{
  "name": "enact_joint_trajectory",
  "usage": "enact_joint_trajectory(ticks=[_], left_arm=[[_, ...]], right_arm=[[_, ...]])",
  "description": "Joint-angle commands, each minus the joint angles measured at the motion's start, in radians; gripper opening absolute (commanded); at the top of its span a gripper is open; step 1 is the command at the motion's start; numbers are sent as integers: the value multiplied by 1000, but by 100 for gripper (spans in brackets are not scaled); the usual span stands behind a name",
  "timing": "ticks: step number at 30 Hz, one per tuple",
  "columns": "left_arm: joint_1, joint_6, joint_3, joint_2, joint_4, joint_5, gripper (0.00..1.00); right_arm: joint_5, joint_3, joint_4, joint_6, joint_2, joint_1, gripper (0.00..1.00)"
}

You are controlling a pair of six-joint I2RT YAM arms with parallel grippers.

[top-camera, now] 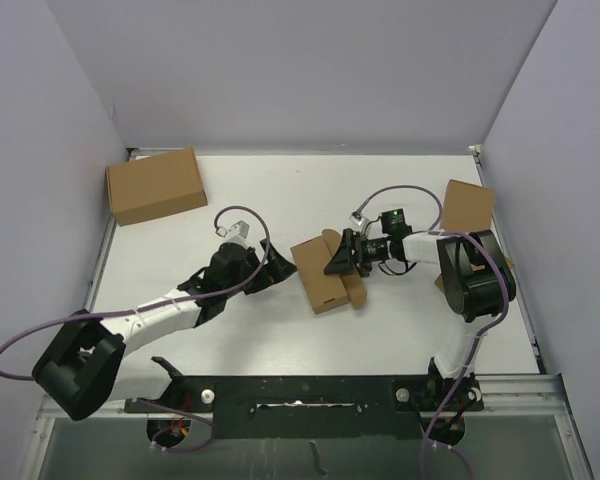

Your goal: Fold the paper box

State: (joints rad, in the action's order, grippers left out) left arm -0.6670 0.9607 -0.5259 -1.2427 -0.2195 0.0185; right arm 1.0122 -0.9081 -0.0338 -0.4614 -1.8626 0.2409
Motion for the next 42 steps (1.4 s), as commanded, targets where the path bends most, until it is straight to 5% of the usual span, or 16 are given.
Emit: enact_joint_trajectory(ticks=[1, 6, 12, 14, 18, 21, 28, 35, 42], left_arm=[[-6, 27, -68, -71, 23, -51, 91], [-6, 24, -88, -97, 11, -35, 91], [-6, 4, -89, -75, 10, -26, 89], [-7, 4, -90, -83, 2, -20, 88], [-10, 1, -115, -138, -20, 9, 86], [-16, -7, -150, -189, -12, 21, 84], [-23, -29, -244, -332, -4, 64, 77], [-9, -87, -337, -445, 26, 141, 55], [26, -131, -344, -451, 58, 168, 53]], right_arm=[[-90, -74, -145, 172, 49, -25, 75], [-158, -133, -274, 333, 94, -61, 84], [-285, -193, -397, 515, 170, -108, 83], [-284, -194, -401, 536, 198, -123, 69], [-176, -182, -400, 509, 180, -115, 21], [-128, -188, -415, 495, 117, -110, 5], [-56, -192, -422, 495, 41, -49, 0], [-54, -179, -407, 479, 7, 51, 0], [-70, -179, -394, 460, -40, 102, 1]])
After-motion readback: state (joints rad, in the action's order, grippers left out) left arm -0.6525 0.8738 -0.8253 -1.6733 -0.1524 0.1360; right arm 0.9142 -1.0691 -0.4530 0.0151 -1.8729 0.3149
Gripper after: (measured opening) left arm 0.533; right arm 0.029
